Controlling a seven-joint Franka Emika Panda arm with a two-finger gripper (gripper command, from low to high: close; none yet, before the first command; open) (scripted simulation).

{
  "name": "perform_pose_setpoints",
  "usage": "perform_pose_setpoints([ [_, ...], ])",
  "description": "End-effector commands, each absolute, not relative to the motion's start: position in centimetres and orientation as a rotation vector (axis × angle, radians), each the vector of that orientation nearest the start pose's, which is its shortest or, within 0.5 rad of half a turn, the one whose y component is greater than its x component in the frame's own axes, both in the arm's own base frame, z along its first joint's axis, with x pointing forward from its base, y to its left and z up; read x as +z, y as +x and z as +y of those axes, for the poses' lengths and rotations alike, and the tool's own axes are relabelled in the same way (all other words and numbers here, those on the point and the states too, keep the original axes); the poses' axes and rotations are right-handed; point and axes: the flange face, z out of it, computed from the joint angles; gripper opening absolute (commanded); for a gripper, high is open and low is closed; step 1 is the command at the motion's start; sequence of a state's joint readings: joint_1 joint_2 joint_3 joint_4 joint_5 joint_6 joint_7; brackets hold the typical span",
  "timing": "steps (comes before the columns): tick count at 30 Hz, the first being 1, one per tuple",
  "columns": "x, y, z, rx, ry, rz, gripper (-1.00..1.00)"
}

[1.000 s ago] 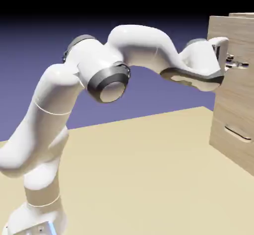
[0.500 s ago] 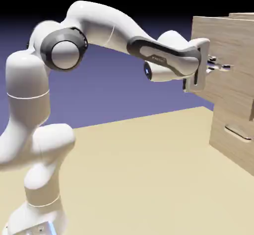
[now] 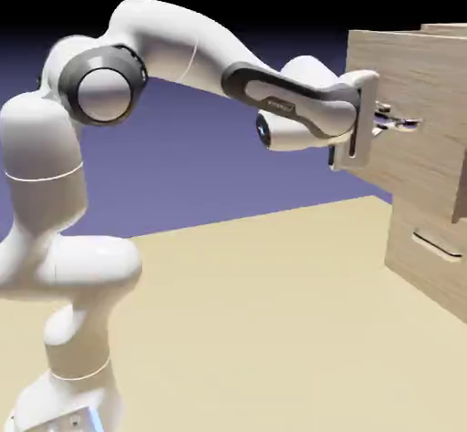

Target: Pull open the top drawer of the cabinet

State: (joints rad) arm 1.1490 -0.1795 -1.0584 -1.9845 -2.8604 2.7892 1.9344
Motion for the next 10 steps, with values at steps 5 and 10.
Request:
perform_pose_setpoints([
  [5,52.7,51.2,3.7,1.761,1.76,0.73,-1.0],
  [10,52.6,48.6,3.6,1.761,1.764,0.728,1.0],
])
